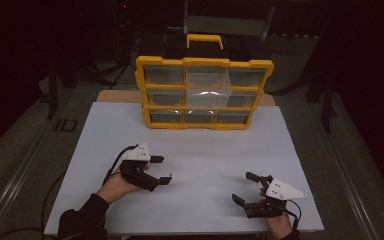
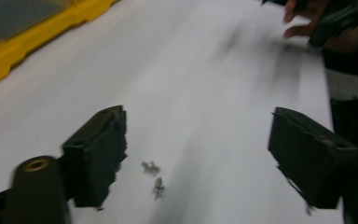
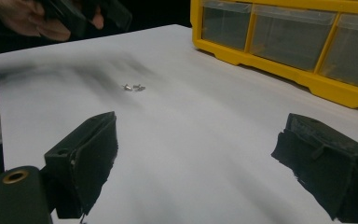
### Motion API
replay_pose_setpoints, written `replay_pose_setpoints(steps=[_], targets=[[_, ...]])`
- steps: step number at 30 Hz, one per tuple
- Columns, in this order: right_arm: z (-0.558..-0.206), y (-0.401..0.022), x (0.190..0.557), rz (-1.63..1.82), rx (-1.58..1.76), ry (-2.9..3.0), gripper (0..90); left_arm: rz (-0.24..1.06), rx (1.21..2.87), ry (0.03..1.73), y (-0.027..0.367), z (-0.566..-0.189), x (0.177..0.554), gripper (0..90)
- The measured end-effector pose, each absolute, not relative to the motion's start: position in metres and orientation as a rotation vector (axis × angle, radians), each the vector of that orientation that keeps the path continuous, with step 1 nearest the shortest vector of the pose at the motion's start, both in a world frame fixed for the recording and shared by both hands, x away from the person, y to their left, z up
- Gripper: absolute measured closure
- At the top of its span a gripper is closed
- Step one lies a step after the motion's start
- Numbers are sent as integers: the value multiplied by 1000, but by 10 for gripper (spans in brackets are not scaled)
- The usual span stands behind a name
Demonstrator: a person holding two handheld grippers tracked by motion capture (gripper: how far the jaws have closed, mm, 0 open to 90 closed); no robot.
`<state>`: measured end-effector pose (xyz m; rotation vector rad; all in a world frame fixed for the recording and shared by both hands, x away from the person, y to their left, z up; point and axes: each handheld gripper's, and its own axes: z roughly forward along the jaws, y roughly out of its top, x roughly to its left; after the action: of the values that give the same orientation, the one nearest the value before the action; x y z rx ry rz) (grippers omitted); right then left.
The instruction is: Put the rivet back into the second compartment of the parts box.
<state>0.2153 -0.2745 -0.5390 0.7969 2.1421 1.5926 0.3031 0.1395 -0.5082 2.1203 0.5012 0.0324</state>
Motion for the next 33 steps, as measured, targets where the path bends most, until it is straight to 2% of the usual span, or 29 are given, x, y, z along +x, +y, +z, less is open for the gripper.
replay_pose_setpoints(steps=[5, 6, 7, 14, 30, 33], targets=[[-539, -275, 215, 1596, 799, 2142, 109, 25, 2142, 524, 141, -523, 305, 368], [-539, -275, 215, 1596, 799, 2142, 110, 20, 2158, 538, 142, -530, 306, 368], [-539, -275, 216, 1594, 798, 2145, 109, 15, 2162, 539, 142, -533, 307, 423], [-540, -275, 216, 1592, 798, 2150, 110, 42, 2216, 545, 139, -548, 308, 563], [-540, -274, 216, 1594, 803, 2159, 110, 64, 2255, 556, 129, -565, 312, 694], [-540, -275, 216, 1605, 811, 2153, 110, 55, 2252, 554, 129, -565, 312, 745]])
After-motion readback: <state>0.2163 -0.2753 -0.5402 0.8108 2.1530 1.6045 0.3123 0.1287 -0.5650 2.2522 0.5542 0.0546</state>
